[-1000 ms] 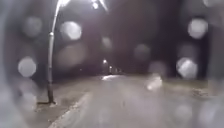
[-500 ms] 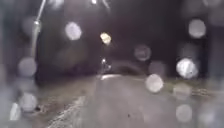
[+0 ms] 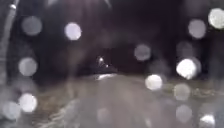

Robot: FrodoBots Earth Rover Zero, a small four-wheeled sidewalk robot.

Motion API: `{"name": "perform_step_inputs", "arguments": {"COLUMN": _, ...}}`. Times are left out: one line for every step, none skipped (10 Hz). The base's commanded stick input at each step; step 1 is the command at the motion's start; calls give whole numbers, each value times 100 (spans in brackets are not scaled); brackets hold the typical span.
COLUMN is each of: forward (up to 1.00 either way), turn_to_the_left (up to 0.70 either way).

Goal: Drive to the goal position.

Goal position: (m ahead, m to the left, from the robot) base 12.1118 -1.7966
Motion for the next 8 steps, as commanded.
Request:
{"name": "perform_step_inputs", "arguments": {"forward": 100, "turn_to_the_left": -3}}
{"name": "perform_step_inputs", "arguments": {"forward": 100, "turn_to_the_left": 0}}
{"name": "perform_step_inputs", "arguments": {"forward": 100, "turn_to_the_left": 0}}
{"name": "perform_step_inputs", "arguments": {"forward": 100, "turn_to_the_left": 0}}
{"name": "perform_step_inputs", "arguments": {"forward": 100, "turn_to_the_left": -2}}
{"name": "perform_step_inputs", "arguments": {"forward": 100, "turn_to_the_left": -4}}
{"name": "perform_step_inputs", "arguments": {"forward": 100, "turn_to_the_left": -9}}
{"name": "perform_step_inputs", "arguments": {"forward": 100, "turn_to_the_left": -6}}
